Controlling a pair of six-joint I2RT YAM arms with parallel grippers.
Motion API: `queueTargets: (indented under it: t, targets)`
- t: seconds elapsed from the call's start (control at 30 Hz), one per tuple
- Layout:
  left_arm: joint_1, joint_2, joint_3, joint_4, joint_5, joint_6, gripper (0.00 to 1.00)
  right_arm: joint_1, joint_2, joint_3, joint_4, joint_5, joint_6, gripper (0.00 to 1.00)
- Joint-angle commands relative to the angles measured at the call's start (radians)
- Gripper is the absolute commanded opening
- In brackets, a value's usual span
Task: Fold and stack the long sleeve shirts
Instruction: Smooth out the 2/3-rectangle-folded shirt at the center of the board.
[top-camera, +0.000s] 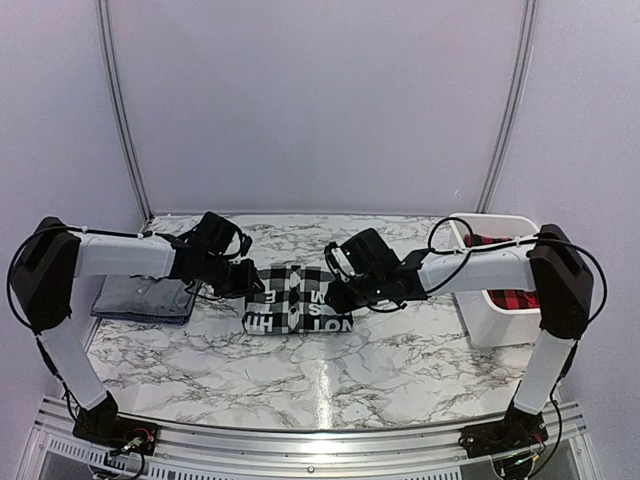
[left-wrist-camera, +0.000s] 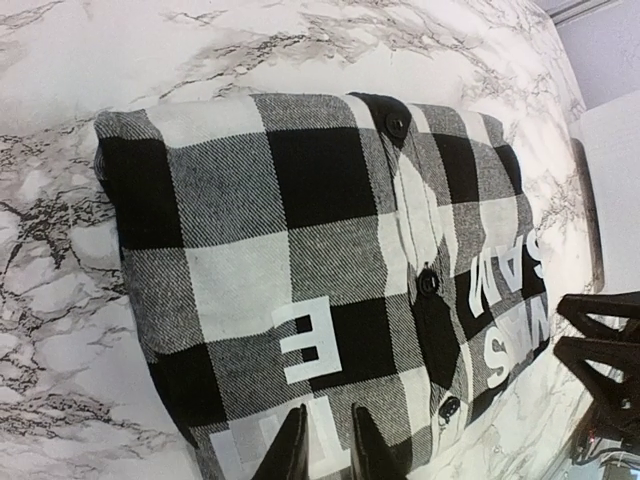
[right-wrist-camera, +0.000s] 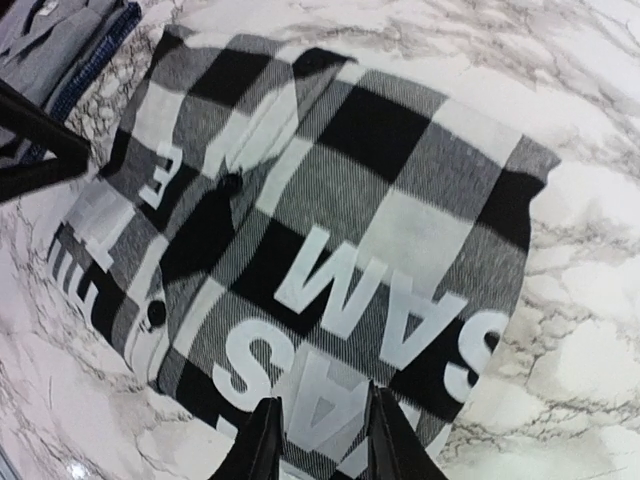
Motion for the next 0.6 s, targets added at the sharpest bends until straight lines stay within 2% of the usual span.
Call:
queueTargets:
  t: [0.0, 0.23, 0.47, 0.57]
  targets:
    - [-0.005, -0.053, -0.083, 0.012, 0.028, -0.008, 0.17, 0.017, 0.004, -0.1, 0.012, 0.003, 0.038, 0.25]
    - [-0.032, -0.069, -0.257, 0.107, 0.123, -0.024, 0.17, 0.017, 0.03, -0.184, 0.062, -0.025, 0.075, 0.24]
    - [-0.036, -0.099, -0.29, 0.098, 0.108, -0.034, 0.16, 0.019, -0.044, -0.131, -0.005, -0.011, 0.06, 0.25]
    - [-0.034, -0.136, -0.283, 0.072, 0.084, -0.035, 0.17, 0.024, -0.065, -0.081, -0.026, -0.007, 0.046, 0.29]
